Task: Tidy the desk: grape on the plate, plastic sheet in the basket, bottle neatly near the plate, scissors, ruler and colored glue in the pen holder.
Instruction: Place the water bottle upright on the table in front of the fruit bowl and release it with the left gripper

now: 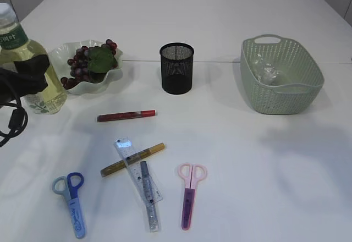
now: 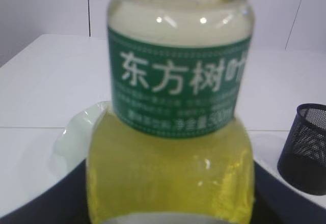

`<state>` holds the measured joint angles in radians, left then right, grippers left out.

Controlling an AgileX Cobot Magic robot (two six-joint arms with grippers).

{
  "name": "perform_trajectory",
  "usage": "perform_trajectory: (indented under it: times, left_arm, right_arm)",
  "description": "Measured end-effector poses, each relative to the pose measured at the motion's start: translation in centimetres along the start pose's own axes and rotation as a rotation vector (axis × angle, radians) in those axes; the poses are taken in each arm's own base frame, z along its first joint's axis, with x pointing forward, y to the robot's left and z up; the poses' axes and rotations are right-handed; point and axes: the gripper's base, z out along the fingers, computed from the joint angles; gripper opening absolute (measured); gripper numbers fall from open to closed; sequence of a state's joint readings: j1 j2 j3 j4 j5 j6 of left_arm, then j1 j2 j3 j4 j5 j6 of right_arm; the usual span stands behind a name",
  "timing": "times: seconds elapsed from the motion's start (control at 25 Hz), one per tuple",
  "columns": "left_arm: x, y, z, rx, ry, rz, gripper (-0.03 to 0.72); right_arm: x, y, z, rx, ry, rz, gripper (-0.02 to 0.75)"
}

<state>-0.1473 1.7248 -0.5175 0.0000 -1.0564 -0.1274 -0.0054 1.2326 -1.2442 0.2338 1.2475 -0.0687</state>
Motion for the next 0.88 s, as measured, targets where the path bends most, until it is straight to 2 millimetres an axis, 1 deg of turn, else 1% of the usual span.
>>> perform_trajectory:
  times: [0.12, 0.32, 0.48, 0.72, 0.88]
  left_arm:
    - [0.7, 0.1, 1.2, -0.006, 0.01, -0.003, 0.438]
    - [2.3, 0.3, 3.4, -0.011, 0.037, -0.003, 0.438]
    - [3.6, 0.5, 4.8, -0.016, 0.059, -0.004, 0.438]
    - [5.3, 0.7, 5.2, -0.013, 0.104, 0.0, 0.438]
    - [5.6, 0.7, 5.2, -0.014, 0.112, 0.0, 0.438]
  right_arm:
    - [0.0, 0.0, 0.0, 0.0, 0.0, -0.002, 0.575]
    - [0.0, 0.0, 0.0, 0.0, 0.0, -0.002, 0.575]
    - [0.0, 0.0, 0.0, 0.0, 0.0, -0.002, 0.575]
    - [0.0, 0.0, 0.0, 0.001, 0.0, -0.004, 0.575]
    - [0.0, 0.0, 0.0, 0.001, 0.0, -0.004, 0.575]
